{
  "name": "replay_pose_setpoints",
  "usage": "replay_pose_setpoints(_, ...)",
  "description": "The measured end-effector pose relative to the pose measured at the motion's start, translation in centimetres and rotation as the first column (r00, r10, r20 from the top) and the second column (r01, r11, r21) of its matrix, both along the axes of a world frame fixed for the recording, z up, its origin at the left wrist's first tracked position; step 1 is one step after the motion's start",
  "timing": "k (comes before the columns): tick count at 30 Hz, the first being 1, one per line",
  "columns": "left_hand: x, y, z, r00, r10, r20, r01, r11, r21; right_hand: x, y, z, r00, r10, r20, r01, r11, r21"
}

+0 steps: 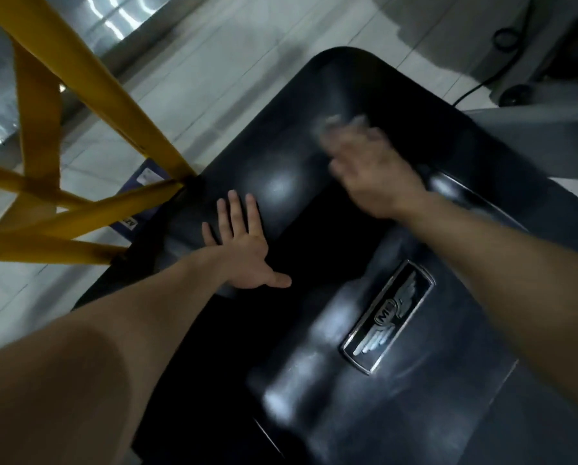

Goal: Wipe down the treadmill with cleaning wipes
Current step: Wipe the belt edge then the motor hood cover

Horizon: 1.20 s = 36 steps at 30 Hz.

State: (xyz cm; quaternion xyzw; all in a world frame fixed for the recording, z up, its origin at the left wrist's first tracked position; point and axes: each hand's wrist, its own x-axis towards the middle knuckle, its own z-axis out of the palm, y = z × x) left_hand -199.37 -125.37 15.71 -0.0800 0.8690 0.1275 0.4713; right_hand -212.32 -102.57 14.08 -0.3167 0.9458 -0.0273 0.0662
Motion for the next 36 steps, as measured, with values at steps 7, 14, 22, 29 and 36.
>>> replay_pose_setpoints(7, 0.1, -0.2, -0.6, 1.000, 0.029, 0.009, -0.029, 0.999, 0.015, 2.8, -7.2, 0.5, 0.920, 0.366, 0.138, -0.365, 0.931, -0.034)
replay_pose_setpoints(14, 0.3, -0.4, -1.1, 1.000, 0.028, 0.009, -0.028, 1.000, 0.014, -1.8, -8.2, 0.5, 0.992, -0.007, 0.128, 0.006, 1.000, 0.013)
replay_pose_setpoints(22, 0.3, -0.6, -0.9, 0.999, 0.032, 0.016, -0.033, 0.999, 0.043, -5.5, -4.6, 0.3, 0.909, -0.414, 0.050, 0.409, 0.909, 0.078)
replay_pose_setpoints(29, 0.3, -0.4, -0.5, 0.999, 0.051, 0.015, -0.051, 0.998, 0.032, -2.2, -4.8, -1.3, 0.959, 0.034, -0.280, -0.002, 0.994, 0.113)
replay_pose_setpoints(36, 0.4, -0.3, -0.1, 0.998, 0.070, 0.003, -0.070, 0.997, 0.020, 8.9, -3.4, -0.4, 0.999, -0.013, 0.039, 0.024, 0.954, -0.298)
